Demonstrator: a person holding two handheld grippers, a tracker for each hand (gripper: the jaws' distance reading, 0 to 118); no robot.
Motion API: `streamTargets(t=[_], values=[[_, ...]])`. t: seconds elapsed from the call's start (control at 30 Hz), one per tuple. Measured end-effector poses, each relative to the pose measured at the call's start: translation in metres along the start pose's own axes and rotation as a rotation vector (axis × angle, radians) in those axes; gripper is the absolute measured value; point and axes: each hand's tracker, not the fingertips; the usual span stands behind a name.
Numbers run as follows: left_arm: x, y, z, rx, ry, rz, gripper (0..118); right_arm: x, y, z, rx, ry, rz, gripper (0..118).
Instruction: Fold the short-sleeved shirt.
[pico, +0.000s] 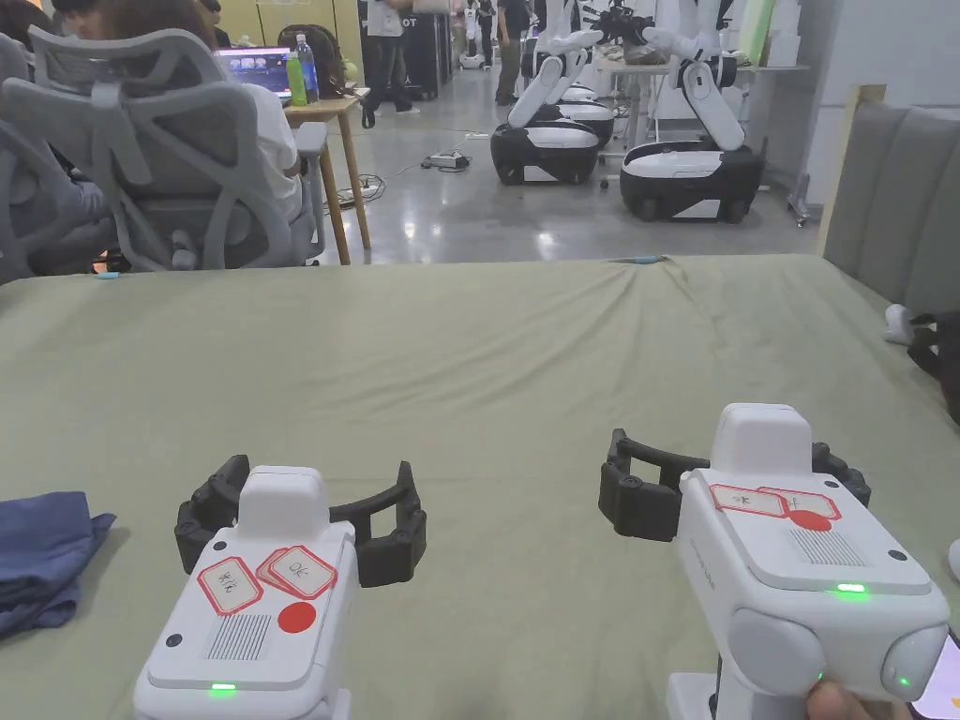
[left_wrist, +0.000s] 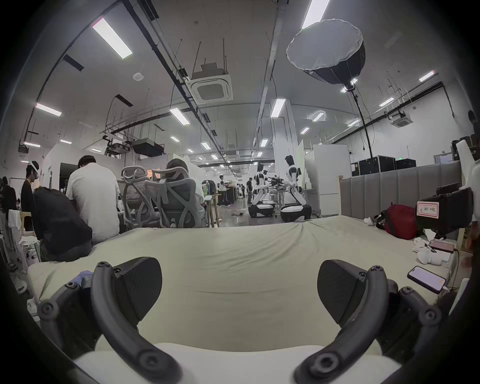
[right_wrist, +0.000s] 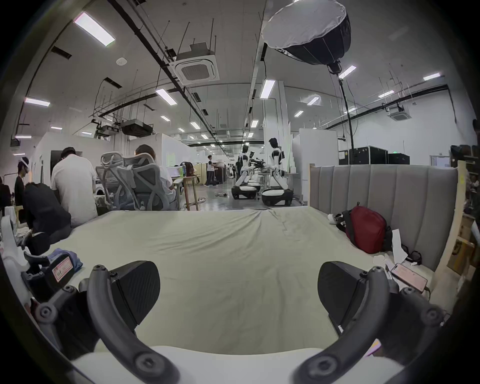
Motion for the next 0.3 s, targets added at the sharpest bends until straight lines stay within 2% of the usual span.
streamTargets(t=[0.17, 0.3], values=[[0.0004, 0.0034, -0.0001, 0.001, -0.003, 0.006, 118, 0.0029, 0.0016, 0.0008, 0.005, -0.001, -0.043, 118], [-0.0012, 0.0025, -0.0018, 0.002, 0.001, 0.001, 118, 0.0069, 0.0023, 0.0031, 0.021, 0.039, -0.029, 118]])
